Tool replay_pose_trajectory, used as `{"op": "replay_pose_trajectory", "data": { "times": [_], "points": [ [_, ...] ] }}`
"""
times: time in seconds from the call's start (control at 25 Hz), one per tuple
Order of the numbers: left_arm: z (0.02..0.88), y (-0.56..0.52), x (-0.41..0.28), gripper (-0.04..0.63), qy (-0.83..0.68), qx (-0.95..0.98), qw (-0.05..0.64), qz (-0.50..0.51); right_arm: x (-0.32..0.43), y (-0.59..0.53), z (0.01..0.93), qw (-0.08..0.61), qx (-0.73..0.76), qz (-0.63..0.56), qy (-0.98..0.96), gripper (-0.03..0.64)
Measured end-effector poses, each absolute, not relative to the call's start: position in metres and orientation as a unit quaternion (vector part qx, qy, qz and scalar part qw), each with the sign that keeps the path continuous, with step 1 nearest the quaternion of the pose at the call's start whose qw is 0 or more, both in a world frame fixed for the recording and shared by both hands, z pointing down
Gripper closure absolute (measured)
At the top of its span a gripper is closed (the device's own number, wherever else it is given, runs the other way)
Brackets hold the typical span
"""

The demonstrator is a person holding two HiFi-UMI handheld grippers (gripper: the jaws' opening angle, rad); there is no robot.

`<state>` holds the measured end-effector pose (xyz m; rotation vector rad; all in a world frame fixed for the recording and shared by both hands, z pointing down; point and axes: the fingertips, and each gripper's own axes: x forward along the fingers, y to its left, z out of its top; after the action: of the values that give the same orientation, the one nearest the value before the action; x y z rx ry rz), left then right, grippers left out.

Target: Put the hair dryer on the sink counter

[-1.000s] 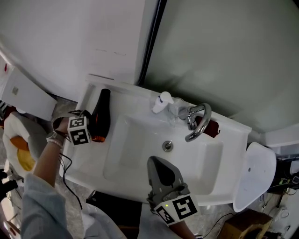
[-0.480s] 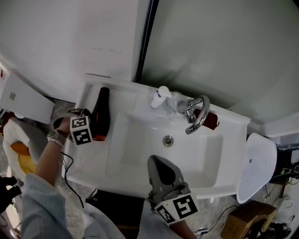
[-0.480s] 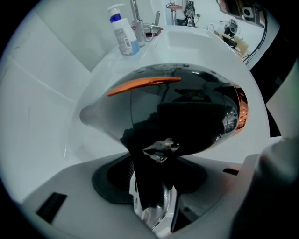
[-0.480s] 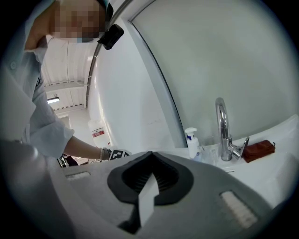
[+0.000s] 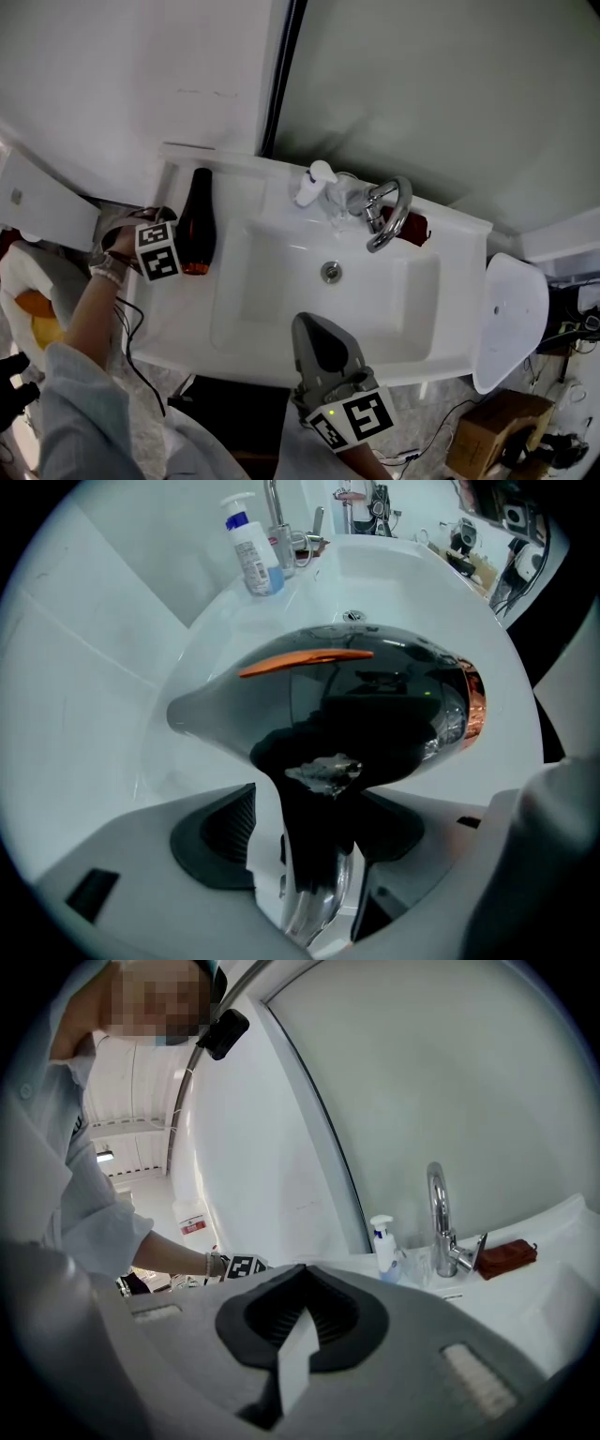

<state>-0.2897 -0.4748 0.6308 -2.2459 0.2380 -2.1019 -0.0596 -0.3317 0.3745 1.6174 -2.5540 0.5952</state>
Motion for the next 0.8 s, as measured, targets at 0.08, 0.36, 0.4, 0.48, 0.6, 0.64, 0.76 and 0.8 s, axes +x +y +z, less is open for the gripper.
{"op": "replay_pose_trajectory", "data": {
  "times": [0.08,0.36,0.4,0.48,0.6,0.64,0.76,0.8],
  "points": [
    [0.627,-0.474,-0.289,0.318,0.075,-0.73,0.026,-0.679,-0.061,-0.328,0.374,0.03,0.527,0.193,-0.827,0.62],
    [0.613,-0.471,-0.29,0.314,0.093,-0.745,0.015,-0.661,-0.069,-0.32,0.37,0.027,0.528,0.189,-0.828,0.62],
    [0.609,-0.47,-0.29,0.314,0.099,-0.751,0.008,-0.653,-0.07,-0.319,0.369,0.027,0.528,0.188,-0.828,0.62],
    [0.601,-0.469,-0.29,0.314,0.116,-0.764,-0.008,-0.635,-0.073,-0.316,0.368,0.027,0.527,0.186,-0.829,0.62],
    [0.582,-0.47,-0.292,0.314,0.146,-0.782,-0.017,-0.606,-0.08,-0.311,0.363,0.026,0.526,0.179,-0.831,0.62],
    [0.574,-0.47,-0.292,0.314,0.156,-0.789,-0.023,-0.594,-0.083,-0.309,0.362,0.026,0.526,0.177,-0.831,0.62],
    [0.545,-0.467,-0.291,0.316,0.192,-0.816,-0.059,-0.542,-0.093,-0.302,0.356,0.026,0.526,0.172,-0.832,0.62],
    [0.534,-0.468,-0.29,0.316,0.206,-0.826,-0.072,-0.519,-0.096,-0.3,0.354,0.026,0.527,0.169,-0.832,0.62]
  ]
}}
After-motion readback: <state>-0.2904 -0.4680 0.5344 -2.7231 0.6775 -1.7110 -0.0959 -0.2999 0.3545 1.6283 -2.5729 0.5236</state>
